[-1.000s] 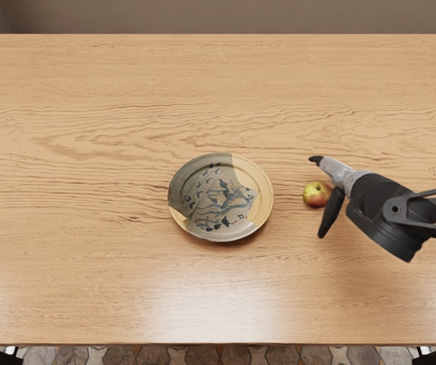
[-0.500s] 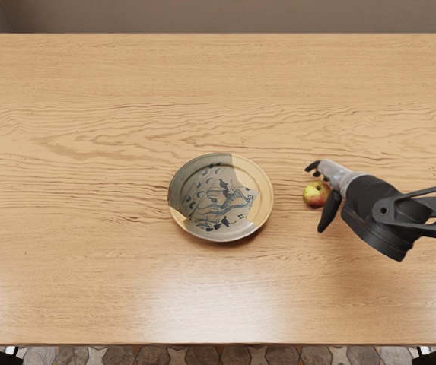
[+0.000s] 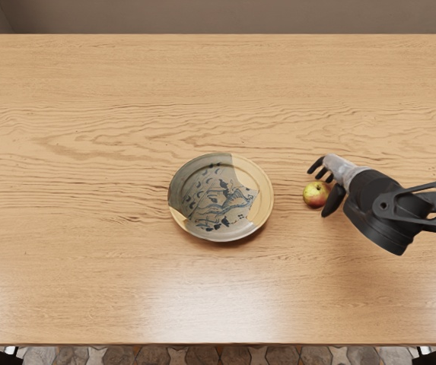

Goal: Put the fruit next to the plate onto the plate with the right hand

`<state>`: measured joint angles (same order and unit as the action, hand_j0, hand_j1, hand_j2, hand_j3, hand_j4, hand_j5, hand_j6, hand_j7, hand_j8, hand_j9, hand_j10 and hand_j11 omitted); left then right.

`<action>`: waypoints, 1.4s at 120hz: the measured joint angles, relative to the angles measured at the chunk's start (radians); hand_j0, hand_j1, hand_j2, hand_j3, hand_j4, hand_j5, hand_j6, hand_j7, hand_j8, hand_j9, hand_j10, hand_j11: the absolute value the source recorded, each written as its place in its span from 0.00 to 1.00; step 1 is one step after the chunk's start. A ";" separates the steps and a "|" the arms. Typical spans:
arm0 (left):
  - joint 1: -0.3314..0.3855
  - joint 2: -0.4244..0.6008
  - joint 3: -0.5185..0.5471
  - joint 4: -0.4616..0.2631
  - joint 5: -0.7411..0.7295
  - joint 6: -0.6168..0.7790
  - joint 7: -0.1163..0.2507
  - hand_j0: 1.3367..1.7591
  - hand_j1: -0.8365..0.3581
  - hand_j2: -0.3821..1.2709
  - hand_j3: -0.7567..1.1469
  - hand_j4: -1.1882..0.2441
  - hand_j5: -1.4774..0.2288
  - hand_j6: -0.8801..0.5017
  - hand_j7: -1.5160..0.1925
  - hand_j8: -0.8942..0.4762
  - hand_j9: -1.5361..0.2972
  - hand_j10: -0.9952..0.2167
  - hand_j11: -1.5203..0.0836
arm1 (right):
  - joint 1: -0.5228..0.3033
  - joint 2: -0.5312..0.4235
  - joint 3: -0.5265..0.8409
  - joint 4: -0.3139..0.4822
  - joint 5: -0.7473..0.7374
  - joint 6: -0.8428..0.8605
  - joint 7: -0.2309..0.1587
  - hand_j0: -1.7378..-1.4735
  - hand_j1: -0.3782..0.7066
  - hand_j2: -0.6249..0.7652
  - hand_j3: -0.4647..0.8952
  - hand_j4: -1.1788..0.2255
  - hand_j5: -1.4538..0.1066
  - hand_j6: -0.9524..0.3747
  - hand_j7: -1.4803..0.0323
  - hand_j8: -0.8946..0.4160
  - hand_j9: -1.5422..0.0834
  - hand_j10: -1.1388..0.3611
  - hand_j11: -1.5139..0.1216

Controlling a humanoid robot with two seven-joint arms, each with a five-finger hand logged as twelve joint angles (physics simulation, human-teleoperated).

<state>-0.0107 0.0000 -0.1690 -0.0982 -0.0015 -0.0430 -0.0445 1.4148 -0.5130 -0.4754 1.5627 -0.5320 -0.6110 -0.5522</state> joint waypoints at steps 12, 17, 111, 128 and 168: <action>0.000 0.000 0.000 0.000 0.000 0.000 0.000 0.76 0.74 0.26 0.40 0.66 0.68 0.46 0.70 0.47 0.66 0.62 0.75 | -0.002 0.007 -0.001 -0.006 0.000 0.000 0.000 0.30 0.45 0.40 0.34 0.57 0.62 0.43 0.65 0.39 0.65 0.51 0.62; 0.000 0.000 0.000 0.000 0.000 0.000 0.000 0.76 0.74 0.26 0.40 0.66 0.68 0.46 0.70 0.47 0.66 0.62 0.75 | -0.003 0.011 -0.001 -0.010 0.000 0.000 0.000 0.30 0.45 0.39 0.34 0.56 0.61 0.43 0.65 0.39 0.64 0.50 0.62; 0.000 0.000 0.000 0.000 0.000 0.000 0.000 0.76 0.74 0.26 0.40 0.66 0.68 0.46 0.70 0.47 0.66 0.62 0.75 | -0.006 0.003 0.028 -0.033 0.051 0.001 0.003 0.30 0.63 0.57 0.34 0.44 0.41 0.39 0.44 0.33 0.57 0.40 0.54; 0.000 0.000 0.000 0.000 0.000 0.000 0.000 0.76 0.74 0.26 0.40 0.66 0.68 0.46 0.70 0.47 0.66 0.62 0.75 | -0.013 -0.068 0.117 -0.038 0.077 0.001 0.003 0.30 0.64 0.63 0.34 0.42 0.38 0.38 0.41 0.27 0.48 0.35 0.46; 0.000 0.000 0.000 0.000 0.000 0.000 0.000 0.76 0.74 0.26 0.40 0.66 0.68 0.46 0.70 0.47 0.66 0.62 0.75 | -0.055 -0.174 0.402 -0.051 0.226 0.285 0.002 0.30 0.66 0.72 0.34 0.39 0.34 0.37 0.38 0.30 0.40 0.30 0.38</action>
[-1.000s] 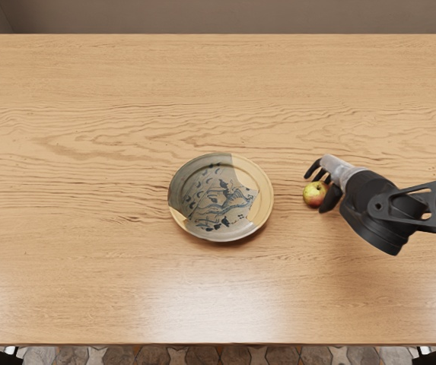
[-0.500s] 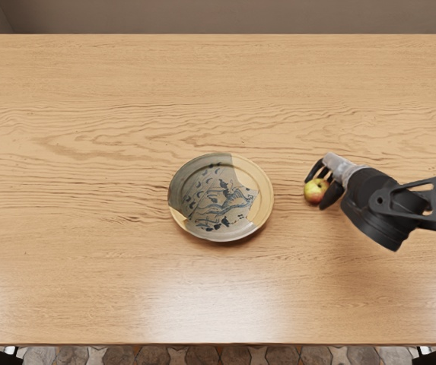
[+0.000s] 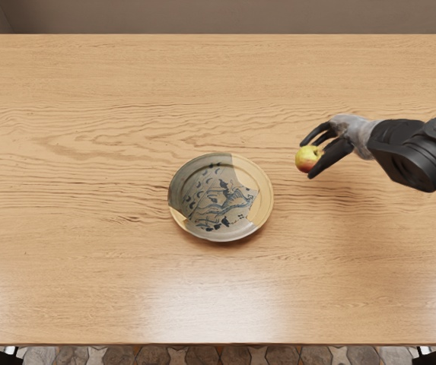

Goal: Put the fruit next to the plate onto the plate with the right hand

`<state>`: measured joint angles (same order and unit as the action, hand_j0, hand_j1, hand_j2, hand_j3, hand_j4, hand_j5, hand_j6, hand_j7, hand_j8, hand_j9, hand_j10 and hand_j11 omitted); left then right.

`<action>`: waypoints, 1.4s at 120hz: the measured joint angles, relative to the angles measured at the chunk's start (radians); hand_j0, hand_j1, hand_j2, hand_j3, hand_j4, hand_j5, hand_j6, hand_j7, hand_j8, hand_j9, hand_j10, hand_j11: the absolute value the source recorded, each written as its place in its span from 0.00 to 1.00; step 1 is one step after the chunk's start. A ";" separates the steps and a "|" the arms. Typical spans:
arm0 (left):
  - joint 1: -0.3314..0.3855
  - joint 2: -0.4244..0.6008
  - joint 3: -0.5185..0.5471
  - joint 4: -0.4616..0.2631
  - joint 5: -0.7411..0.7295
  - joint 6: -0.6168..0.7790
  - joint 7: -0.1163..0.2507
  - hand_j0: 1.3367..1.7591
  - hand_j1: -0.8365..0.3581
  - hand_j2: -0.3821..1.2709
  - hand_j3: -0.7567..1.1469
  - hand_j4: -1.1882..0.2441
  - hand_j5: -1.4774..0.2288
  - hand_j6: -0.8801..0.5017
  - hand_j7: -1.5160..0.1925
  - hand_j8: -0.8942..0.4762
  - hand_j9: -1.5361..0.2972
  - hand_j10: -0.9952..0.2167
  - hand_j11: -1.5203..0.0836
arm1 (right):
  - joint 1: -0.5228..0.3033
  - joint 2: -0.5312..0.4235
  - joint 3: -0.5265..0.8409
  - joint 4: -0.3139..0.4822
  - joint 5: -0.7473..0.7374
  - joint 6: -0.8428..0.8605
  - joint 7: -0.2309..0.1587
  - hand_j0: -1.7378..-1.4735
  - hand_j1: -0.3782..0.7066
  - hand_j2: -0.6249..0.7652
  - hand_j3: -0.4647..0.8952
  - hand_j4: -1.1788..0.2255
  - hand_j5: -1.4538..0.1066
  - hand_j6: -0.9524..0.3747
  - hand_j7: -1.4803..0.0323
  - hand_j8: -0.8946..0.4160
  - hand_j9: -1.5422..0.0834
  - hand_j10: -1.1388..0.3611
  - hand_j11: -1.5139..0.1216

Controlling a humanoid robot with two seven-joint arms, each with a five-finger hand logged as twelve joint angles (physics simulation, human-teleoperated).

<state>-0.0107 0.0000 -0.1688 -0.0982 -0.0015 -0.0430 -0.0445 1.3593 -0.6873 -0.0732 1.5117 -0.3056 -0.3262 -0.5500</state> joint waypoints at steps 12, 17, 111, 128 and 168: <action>0.000 0.000 0.000 0.000 0.000 0.000 0.000 0.76 0.74 0.26 0.40 0.66 0.68 0.46 0.70 0.47 0.66 0.62 0.75 | -0.008 0.026 0.039 -0.005 0.022 0.061 -0.001 0.30 0.67 0.74 0.34 0.39 0.33 0.37 0.37 0.31 0.39 0.29 0.37; 0.000 0.000 0.000 0.000 0.000 0.000 0.000 0.76 0.74 0.26 0.40 0.66 0.68 0.46 0.70 0.47 0.66 0.62 0.75 | -0.011 0.055 0.048 -0.017 0.027 0.071 -0.001 0.30 0.67 0.74 0.34 0.39 0.33 0.38 0.36 0.31 0.39 0.28 0.37; 0.000 0.000 0.000 0.000 0.000 0.000 0.000 0.76 0.74 0.26 0.40 0.66 0.68 0.46 0.70 0.47 0.66 0.62 0.75 | -0.057 0.435 0.066 -0.238 0.019 0.054 -0.001 0.30 0.34 0.57 0.34 0.63 0.65 0.56 0.70 0.51 0.68 0.55 0.66; 0.000 0.000 0.000 0.000 0.000 0.000 0.000 0.76 0.74 0.26 0.40 0.66 0.68 0.46 0.70 0.47 0.66 0.62 0.75 | -0.050 0.415 0.079 -0.222 0.023 0.063 -0.011 0.30 0.21 0.50 0.34 0.72 0.77 0.62 0.82 0.58 0.80 0.62 0.77; 0.000 0.000 0.000 0.000 0.000 0.000 0.000 0.76 0.74 0.26 0.40 0.66 0.68 0.46 0.70 0.47 0.66 0.62 0.75 | -0.082 0.063 0.289 -0.136 0.296 0.638 -0.046 0.30 0.10 0.46 0.34 0.79 0.87 0.67 0.92 0.63 0.89 0.71 0.87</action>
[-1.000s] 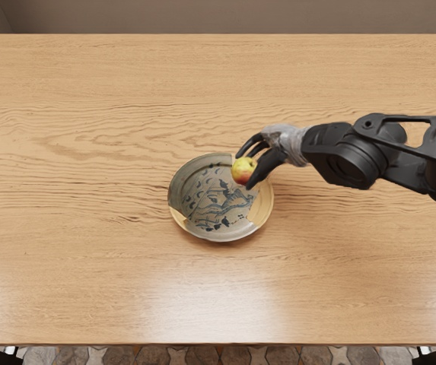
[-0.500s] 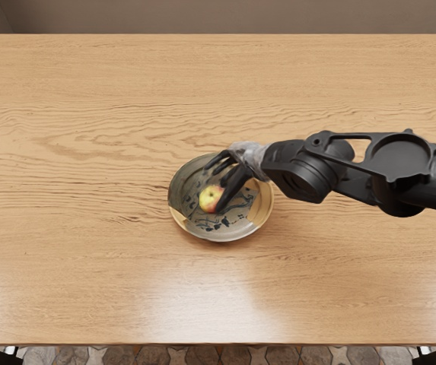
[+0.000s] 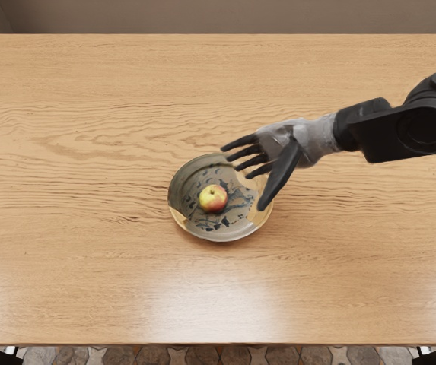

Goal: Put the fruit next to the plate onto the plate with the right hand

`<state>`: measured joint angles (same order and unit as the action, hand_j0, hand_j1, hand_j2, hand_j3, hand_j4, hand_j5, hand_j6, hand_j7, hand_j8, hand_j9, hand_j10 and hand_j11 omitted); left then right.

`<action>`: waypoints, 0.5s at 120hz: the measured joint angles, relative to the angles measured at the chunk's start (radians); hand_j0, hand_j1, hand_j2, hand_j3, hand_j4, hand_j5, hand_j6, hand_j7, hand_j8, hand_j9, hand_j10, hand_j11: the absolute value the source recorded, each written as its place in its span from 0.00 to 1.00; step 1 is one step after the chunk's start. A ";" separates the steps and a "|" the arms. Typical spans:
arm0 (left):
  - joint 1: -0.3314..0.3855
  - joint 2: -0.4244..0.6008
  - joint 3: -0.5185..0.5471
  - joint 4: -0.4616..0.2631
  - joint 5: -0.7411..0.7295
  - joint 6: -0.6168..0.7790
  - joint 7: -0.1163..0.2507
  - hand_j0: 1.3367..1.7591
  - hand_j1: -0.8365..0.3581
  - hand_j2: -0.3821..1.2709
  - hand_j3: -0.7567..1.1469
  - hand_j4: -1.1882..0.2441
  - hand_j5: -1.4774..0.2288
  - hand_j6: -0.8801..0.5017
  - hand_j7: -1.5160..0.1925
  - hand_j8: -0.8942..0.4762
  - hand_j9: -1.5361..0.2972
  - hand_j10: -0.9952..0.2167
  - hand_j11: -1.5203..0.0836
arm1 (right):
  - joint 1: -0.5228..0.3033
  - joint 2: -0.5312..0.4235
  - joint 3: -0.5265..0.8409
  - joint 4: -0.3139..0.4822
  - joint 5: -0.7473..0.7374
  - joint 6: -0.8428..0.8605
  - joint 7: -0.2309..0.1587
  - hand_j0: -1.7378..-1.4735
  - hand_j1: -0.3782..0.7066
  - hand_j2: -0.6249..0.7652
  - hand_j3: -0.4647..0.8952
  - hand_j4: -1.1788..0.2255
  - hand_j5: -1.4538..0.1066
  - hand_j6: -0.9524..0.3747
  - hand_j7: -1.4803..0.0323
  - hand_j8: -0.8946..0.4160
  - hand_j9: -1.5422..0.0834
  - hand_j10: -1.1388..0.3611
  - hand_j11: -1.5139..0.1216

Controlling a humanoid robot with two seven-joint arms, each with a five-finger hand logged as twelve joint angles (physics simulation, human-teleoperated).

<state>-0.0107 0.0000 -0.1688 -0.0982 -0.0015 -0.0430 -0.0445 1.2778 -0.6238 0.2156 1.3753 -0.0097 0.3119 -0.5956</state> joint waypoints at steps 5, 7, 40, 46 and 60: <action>0.000 0.000 0.000 0.000 0.000 0.000 0.000 0.76 0.74 0.26 0.40 0.66 0.68 0.46 0.70 0.47 0.66 0.62 0.75 | -0.006 -0.059 0.012 0.002 0.060 0.092 0.001 0.30 0.10 0.45 0.34 0.79 0.87 0.67 0.92 0.64 0.89 0.71 0.87; 0.000 0.000 0.000 0.000 0.000 0.000 0.000 0.76 0.74 0.26 0.40 0.66 0.68 0.46 0.70 0.47 0.66 0.62 0.75 | -0.010 -0.084 0.016 0.001 0.085 0.123 0.002 0.30 0.10 0.45 0.34 0.79 0.88 0.67 0.92 0.64 0.90 0.71 0.87; 0.000 0.000 0.000 0.000 0.000 0.000 0.000 0.76 0.74 0.26 0.40 0.66 0.68 0.46 0.70 0.47 0.66 0.62 0.75 | -0.135 -0.359 0.040 -0.071 0.328 0.287 0.130 0.30 0.08 0.45 0.34 0.80 0.89 0.68 0.93 0.65 0.91 0.72 0.88; 0.000 0.000 0.000 0.000 0.000 0.000 0.000 0.76 0.74 0.26 0.40 0.66 0.68 0.46 0.70 0.47 0.66 0.62 0.75 | -0.158 -0.369 0.041 -0.102 0.350 0.292 0.137 0.30 0.08 0.44 0.34 0.80 0.89 0.68 0.94 0.65 0.91 0.73 0.89; 0.000 0.000 0.000 0.000 0.000 0.000 0.000 0.76 0.74 0.26 0.40 0.66 0.68 0.46 0.70 0.47 0.66 0.62 0.75 | -0.194 -0.380 0.042 -0.144 0.378 0.297 0.152 0.30 0.08 0.44 0.34 0.81 0.89 0.68 0.94 0.65 0.91 0.73 0.89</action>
<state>-0.0107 0.0000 -0.1691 -0.0982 -0.0014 -0.0429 -0.0446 1.0843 -1.0039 0.2580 1.2311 0.3685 0.6089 -0.4432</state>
